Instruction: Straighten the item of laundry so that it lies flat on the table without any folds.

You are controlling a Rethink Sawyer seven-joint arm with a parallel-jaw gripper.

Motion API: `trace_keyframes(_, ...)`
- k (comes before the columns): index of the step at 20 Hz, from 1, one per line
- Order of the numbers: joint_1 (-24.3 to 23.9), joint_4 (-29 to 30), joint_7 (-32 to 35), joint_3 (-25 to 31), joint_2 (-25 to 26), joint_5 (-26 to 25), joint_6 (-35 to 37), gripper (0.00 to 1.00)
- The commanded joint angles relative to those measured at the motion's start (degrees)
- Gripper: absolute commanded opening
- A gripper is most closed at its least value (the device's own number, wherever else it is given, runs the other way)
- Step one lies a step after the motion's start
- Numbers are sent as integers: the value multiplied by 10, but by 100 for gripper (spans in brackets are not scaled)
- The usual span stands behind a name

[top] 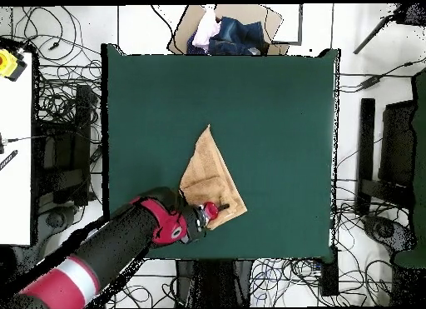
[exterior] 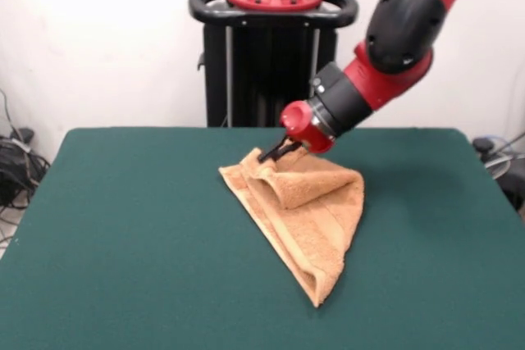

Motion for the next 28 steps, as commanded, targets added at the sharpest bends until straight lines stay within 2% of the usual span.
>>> trace_keyframes(1, 50, 13, 174, 22, -17, 66, -35, 0)
trace_keyframes(8, 90, 78, 155, 29, -74, 80, -38, 0)
trace_keyframes(11, 97, 94, 156, 30, -83, 84, -49, 0)
trace_keyframes(22, 102, 107, 161, 16, -48, 90, -104, 0)
trace_keyframes(28, 117, 98, 157, 8, -25, 97, -95, 0)
